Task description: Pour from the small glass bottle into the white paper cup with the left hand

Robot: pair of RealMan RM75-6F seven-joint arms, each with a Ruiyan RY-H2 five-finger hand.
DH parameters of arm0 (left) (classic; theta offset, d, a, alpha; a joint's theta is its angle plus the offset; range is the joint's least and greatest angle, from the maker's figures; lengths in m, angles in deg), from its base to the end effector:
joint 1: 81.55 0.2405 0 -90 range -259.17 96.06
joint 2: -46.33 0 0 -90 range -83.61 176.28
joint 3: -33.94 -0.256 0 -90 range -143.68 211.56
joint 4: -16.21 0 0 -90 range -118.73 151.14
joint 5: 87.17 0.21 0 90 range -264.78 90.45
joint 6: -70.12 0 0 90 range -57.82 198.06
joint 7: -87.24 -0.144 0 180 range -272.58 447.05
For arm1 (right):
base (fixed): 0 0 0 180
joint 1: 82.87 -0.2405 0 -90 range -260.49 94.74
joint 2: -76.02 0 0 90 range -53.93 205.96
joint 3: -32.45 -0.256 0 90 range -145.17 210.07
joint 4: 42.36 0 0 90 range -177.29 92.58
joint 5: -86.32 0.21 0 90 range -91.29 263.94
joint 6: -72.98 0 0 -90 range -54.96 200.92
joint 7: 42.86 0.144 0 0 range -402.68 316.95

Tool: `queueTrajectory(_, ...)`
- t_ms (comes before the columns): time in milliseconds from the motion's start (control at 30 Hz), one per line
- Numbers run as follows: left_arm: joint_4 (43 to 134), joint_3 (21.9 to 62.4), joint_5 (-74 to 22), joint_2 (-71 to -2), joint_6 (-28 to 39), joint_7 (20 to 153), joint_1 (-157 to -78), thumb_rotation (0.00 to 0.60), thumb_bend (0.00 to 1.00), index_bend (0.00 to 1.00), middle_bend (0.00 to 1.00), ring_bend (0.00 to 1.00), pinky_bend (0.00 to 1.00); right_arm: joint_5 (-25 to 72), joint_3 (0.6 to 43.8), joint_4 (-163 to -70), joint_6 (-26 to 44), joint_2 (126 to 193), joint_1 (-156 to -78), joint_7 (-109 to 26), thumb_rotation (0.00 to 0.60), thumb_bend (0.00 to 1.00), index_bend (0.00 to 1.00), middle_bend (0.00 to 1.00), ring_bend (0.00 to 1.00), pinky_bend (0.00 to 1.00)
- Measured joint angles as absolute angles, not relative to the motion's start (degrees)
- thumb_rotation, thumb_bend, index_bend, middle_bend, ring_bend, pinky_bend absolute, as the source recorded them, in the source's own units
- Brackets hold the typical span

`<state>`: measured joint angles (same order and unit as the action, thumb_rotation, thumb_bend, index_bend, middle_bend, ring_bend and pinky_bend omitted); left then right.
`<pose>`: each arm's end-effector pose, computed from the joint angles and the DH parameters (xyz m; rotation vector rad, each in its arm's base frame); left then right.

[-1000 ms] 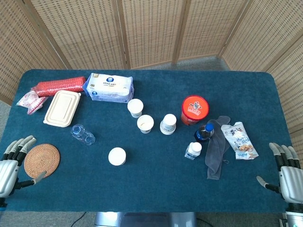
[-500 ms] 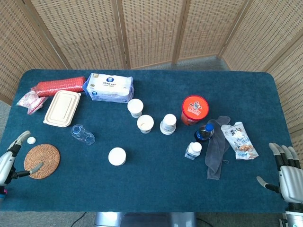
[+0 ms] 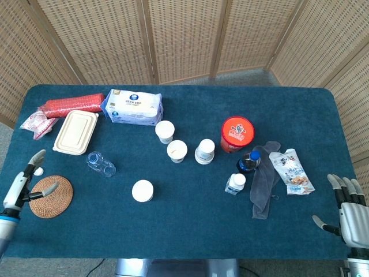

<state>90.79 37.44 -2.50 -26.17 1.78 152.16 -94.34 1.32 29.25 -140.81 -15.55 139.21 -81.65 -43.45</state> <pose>-0.3524 0.2321 0.1115 -0.9584 -1.8070 -1.4291 -0.3072 -0.1486 0.1645 1.2506 -0.9830 0.9177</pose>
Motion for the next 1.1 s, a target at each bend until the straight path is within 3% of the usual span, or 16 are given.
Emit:
queueTrajectory(267, 87.14, 37.55, -0.23, -30.29, 3.64, 158.97, -97.8, 0.49, 0.26, 0.02, 0.02, 0.0, 0.0, 1.6, 29.14, -141.05, -15.76, 138.91, -81.46, -43.45, 0.6, 0.15, 0.0, 0.05, 0.0, 0.0)
queueTrajectory(1100, 79.78, 36.44, 1.34, -40.13, 6.0, 161.09, -104.25, 0.488, 0.26, 0.02, 0.02, 0.0, 0.0, 2.03, 29.21, -139.93, -16.47, 138.32, -80.46, -41.25, 0.6, 0.15, 0.0, 0.05, 0.0, 0.0)
